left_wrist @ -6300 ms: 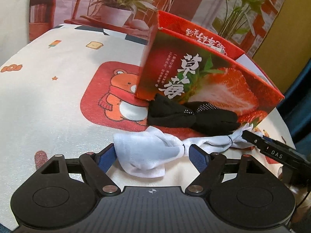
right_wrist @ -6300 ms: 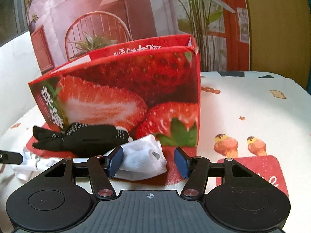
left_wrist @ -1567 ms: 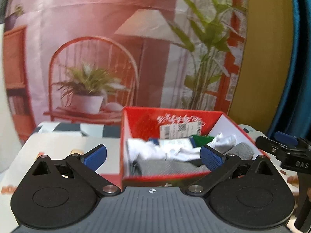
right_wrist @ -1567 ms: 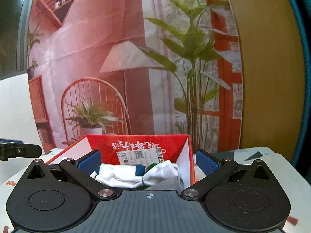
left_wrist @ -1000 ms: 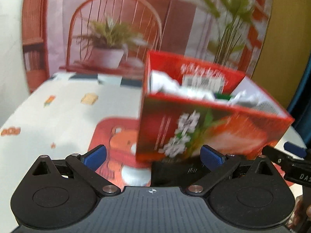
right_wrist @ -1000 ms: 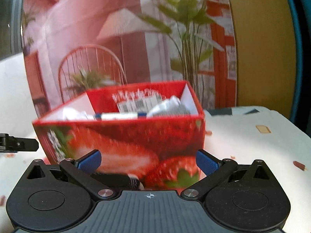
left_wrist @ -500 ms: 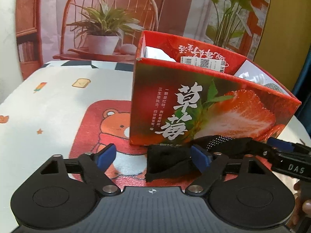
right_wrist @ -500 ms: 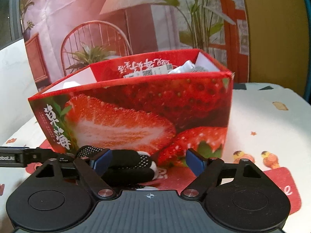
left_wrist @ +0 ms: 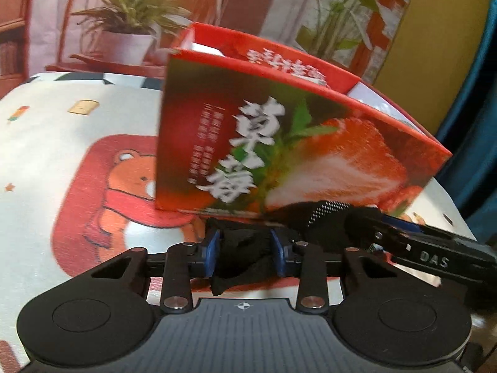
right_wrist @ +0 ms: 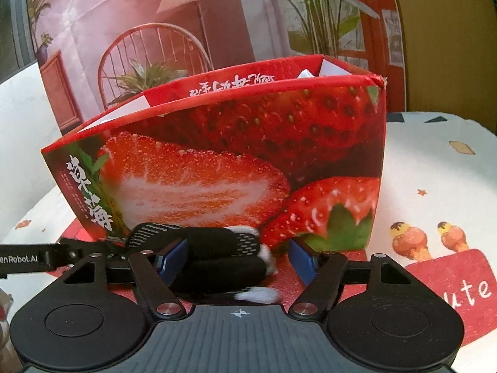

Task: Organize soft objects
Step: 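Close both grippers on the black mesh glove, then lift the black glove with both grippers and carry it over the box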

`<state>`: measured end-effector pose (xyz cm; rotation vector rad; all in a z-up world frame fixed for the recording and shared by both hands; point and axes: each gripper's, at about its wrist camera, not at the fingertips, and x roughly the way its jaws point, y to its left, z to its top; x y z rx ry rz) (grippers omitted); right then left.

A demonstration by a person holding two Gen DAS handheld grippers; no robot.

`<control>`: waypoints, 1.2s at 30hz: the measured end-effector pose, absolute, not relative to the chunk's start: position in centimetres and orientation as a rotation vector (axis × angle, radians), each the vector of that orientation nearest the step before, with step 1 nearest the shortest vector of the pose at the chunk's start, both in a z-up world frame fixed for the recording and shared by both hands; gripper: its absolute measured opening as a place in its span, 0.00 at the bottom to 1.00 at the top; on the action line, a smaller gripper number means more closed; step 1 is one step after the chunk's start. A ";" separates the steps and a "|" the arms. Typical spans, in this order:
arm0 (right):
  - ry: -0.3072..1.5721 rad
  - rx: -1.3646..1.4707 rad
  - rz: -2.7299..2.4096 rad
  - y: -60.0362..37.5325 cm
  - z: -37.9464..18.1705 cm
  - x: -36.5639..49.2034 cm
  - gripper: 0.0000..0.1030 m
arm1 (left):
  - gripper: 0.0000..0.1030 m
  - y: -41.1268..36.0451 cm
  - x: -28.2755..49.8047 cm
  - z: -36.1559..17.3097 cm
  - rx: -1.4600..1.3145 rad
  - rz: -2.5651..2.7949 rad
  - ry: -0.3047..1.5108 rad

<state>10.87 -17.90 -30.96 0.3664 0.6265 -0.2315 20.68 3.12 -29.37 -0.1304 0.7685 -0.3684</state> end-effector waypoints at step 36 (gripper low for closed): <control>0.681 0.540 -0.197 -19.5 -31.7 9.2 0.18 | 0.31 1.8 18.8 -30.4 -0.082 -0.427 0.776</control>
